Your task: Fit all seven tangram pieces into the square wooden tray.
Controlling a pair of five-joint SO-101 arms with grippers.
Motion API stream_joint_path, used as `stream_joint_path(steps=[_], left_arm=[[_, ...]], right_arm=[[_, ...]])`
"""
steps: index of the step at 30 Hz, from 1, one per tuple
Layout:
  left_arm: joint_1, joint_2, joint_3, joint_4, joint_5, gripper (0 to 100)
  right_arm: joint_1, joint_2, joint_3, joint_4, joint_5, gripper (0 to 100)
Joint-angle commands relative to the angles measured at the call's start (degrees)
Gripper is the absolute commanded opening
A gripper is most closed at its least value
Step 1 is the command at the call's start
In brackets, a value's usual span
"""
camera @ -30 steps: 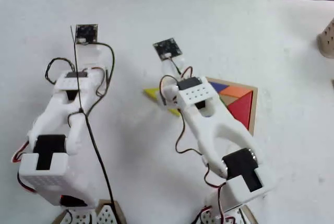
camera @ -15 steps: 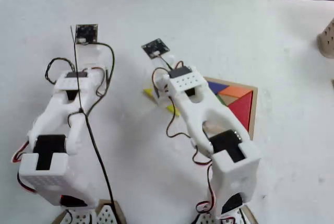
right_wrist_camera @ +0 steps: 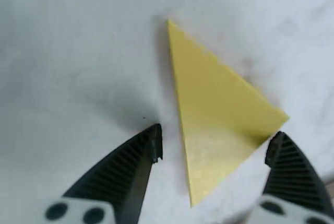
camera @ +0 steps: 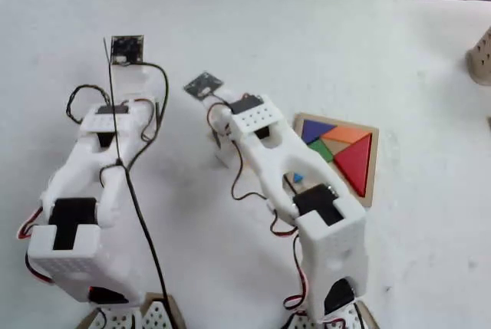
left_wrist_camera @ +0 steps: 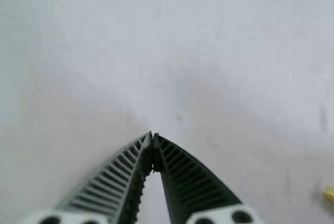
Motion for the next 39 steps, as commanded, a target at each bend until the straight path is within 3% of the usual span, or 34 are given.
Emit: stream_joint_path(steps=[1, 8, 12, 23, 28, 39], left_arm=[[0.3, -0.6, -2.9, -0.8, -0.5, 2], [0.3, -0.6, -2.9, -0.8, -0.5, 2], [0.4, -0.6, -2.9, -0.8, -0.5, 2], [0.3, -0.6, -2.9, -0.8, -0.5, 2], [0.3, -0.6, -2.9, -0.8, -0.5, 2], [0.3, -0.6, -2.9, -0.8, -0.5, 2]], right_arm=[[-0.5, -0.8, -1.2, 1.5, 1.8, 30.5], [0.0, -1.1, -1.2, 1.5, 2.1, 28.2], [1.5, -2.0, -2.5, 2.0, 2.7, 32.9], [1.8, 0.9, -3.8, 3.2, 10.8, 35.6], [1.4, 2.3, -5.9, 4.0, 15.7, 29.6], [1.1, 2.6, -6.4, 5.3, 21.3, 34.2]])
